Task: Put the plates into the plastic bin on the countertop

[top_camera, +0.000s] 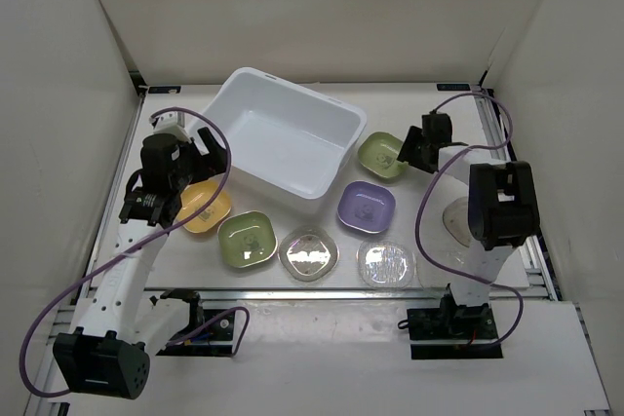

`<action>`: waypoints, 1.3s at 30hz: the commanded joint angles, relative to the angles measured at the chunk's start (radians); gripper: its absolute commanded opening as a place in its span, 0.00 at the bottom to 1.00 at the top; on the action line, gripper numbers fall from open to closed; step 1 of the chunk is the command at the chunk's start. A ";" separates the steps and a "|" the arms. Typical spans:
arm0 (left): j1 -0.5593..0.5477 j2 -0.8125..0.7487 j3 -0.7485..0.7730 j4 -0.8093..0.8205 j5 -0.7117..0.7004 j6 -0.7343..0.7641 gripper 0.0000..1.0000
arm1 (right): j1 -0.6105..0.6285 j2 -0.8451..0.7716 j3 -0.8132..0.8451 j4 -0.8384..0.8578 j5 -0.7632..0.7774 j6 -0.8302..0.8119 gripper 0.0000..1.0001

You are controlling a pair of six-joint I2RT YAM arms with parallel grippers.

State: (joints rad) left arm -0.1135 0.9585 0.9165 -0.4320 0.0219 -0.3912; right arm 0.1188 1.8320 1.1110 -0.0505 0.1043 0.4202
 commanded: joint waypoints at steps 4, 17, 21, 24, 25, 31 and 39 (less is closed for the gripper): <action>0.000 -0.020 0.012 0.015 0.003 -0.026 0.99 | 0.001 0.064 0.065 0.044 -0.006 0.052 0.57; 0.005 -0.007 0.004 -0.181 -0.235 -0.205 0.99 | -0.065 -0.120 0.189 -0.069 0.153 0.056 0.00; 0.015 0.005 0.004 -0.209 -0.252 -0.236 0.99 | -0.051 -0.189 0.294 -0.146 0.215 0.058 0.00; 0.032 0.020 -0.001 -0.237 -0.273 -0.279 0.99 | 0.010 -0.218 0.351 -0.146 0.199 0.014 0.00; 0.035 0.029 -0.002 -0.243 -0.275 -0.285 0.99 | 0.034 -0.220 0.368 -0.152 0.193 -0.003 0.00; 0.072 0.036 -0.025 -0.258 -0.249 -0.313 0.99 | 0.255 -0.105 0.539 -0.189 0.092 -0.064 0.00; 0.086 0.028 -0.028 -0.323 -0.264 -0.371 0.99 | 0.464 0.238 0.901 -0.311 0.080 -0.046 0.00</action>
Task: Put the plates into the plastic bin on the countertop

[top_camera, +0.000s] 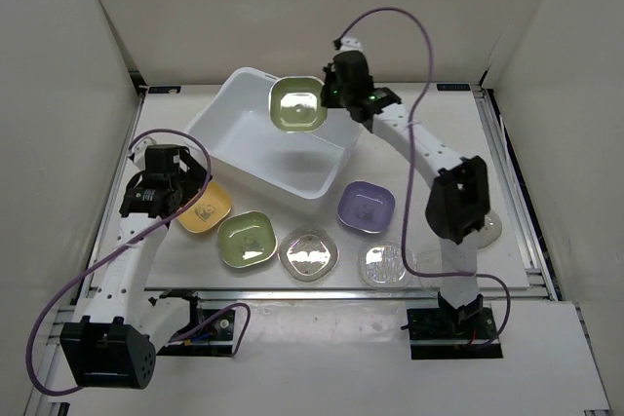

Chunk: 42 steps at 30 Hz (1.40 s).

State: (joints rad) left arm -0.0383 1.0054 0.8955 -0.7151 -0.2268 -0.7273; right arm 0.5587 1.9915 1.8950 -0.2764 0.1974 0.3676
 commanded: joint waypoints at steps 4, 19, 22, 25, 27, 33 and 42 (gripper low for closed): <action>0.018 -0.027 -0.032 -0.052 -0.012 -0.055 0.99 | 0.073 0.220 0.229 -0.104 0.026 0.019 0.00; 0.026 -0.042 -0.089 -0.076 -0.045 -0.144 0.99 | 0.116 0.475 0.348 -0.138 0.116 0.093 0.13; 0.026 -0.051 -0.096 -0.081 -0.065 -0.172 0.99 | 0.119 0.463 0.345 -0.138 0.111 0.080 0.33; 0.026 -0.056 -0.101 -0.080 -0.081 -0.195 0.99 | 0.116 0.420 0.346 -0.141 0.082 0.038 0.47; 0.026 -0.056 -0.118 -0.076 -0.095 -0.214 0.99 | 0.116 0.383 0.351 -0.129 0.067 0.007 0.56; 0.100 0.025 -0.168 -0.003 -0.066 -0.268 0.99 | 0.083 0.141 0.319 -0.107 -0.050 -0.049 0.93; 0.179 0.154 -0.247 0.126 0.012 -0.287 0.98 | -0.123 -0.298 -0.097 -0.092 -0.211 0.010 0.99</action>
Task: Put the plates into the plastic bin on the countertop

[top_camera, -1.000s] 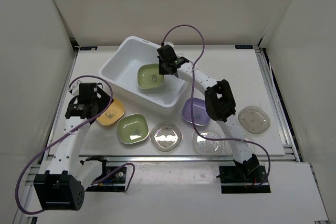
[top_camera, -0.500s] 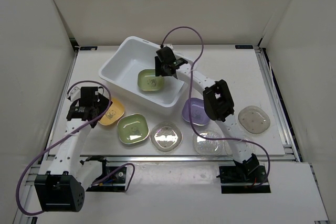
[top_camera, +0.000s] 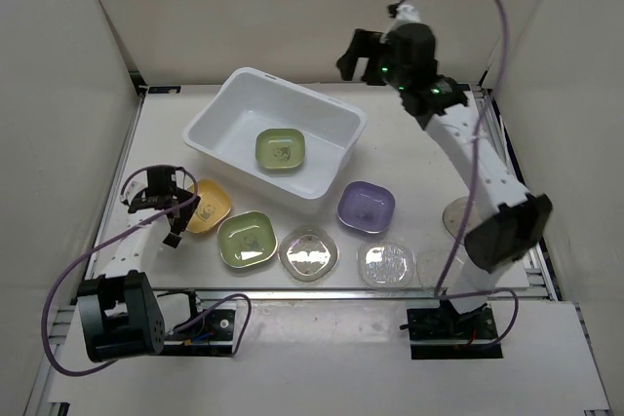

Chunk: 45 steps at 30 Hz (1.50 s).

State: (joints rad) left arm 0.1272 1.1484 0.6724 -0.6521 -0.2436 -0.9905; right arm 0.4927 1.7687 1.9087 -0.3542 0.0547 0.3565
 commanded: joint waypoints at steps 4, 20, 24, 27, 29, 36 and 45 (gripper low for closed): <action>0.020 0.079 -0.059 0.130 0.037 -0.022 0.85 | -0.127 -0.225 -0.333 0.023 -0.076 0.058 0.99; 0.020 0.036 -0.022 -0.068 -0.190 -0.138 0.10 | -0.174 -0.407 -0.484 -0.020 -0.055 0.091 0.99; 0.020 -0.130 0.035 -0.201 -0.293 -0.194 0.10 | -0.177 -0.422 -0.502 -0.023 0.003 0.088 0.99; 0.023 -0.252 0.137 -0.207 -0.338 -0.113 0.10 | -0.186 -0.434 -0.514 -0.026 0.042 0.082 0.99; 0.020 -0.295 0.243 -0.116 -0.295 0.060 0.10 | -0.189 -0.437 -0.527 -0.026 0.050 0.076 0.99; 0.014 -0.069 0.511 0.127 0.079 0.430 0.10 | -0.253 -0.443 -0.562 -0.020 0.028 0.067 0.99; -0.121 0.278 0.746 0.189 0.403 0.757 0.10 | -0.388 -0.437 -0.651 -0.002 -0.033 -0.049 0.99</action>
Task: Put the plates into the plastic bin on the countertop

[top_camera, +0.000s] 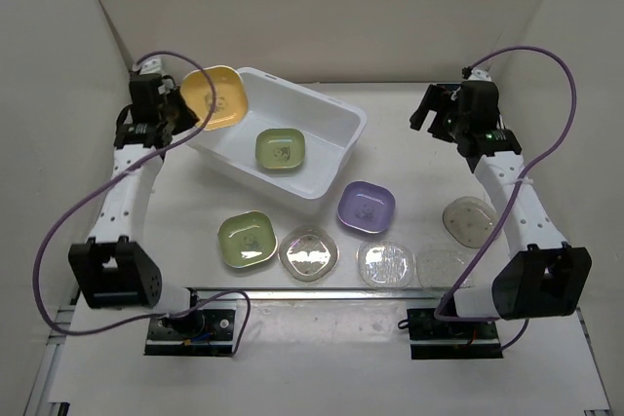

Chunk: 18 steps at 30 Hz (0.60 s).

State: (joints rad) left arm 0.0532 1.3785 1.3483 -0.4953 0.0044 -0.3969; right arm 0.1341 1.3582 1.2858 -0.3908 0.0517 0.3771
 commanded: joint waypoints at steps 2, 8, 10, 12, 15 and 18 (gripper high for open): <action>-0.104 0.124 0.139 -0.001 0.192 0.217 0.09 | -0.066 -0.018 -0.037 0.041 -0.079 -0.083 0.99; -0.223 0.418 0.363 -0.170 0.152 0.260 0.10 | -0.158 0.068 -0.025 0.010 -0.177 -0.064 0.99; -0.230 0.505 0.409 -0.198 0.137 0.256 0.10 | -0.183 0.100 -0.013 0.000 -0.207 -0.061 0.98; -0.243 0.554 0.474 -0.222 0.161 0.271 0.10 | -0.194 0.130 -0.009 -0.011 -0.213 -0.061 0.98; -0.262 0.646 0.561 -0.265 0.146 0.296 0.10 | -0.200 0.148 -0.013 -0.023 -0.217 -0.076 0.98; -0.265 0.714 0.627 -0.314 0.118 0.322 0.10 | -0.205 0.163 -0.016 -0.033 -0.225 -0.083 0.98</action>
State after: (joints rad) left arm -0.2024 2.0960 1.8896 -0.7444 0.1379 -0.1196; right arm -0.0662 1.5242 1.2461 -0.4187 -0.1360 0.3210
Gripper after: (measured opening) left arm 0.134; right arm 0.979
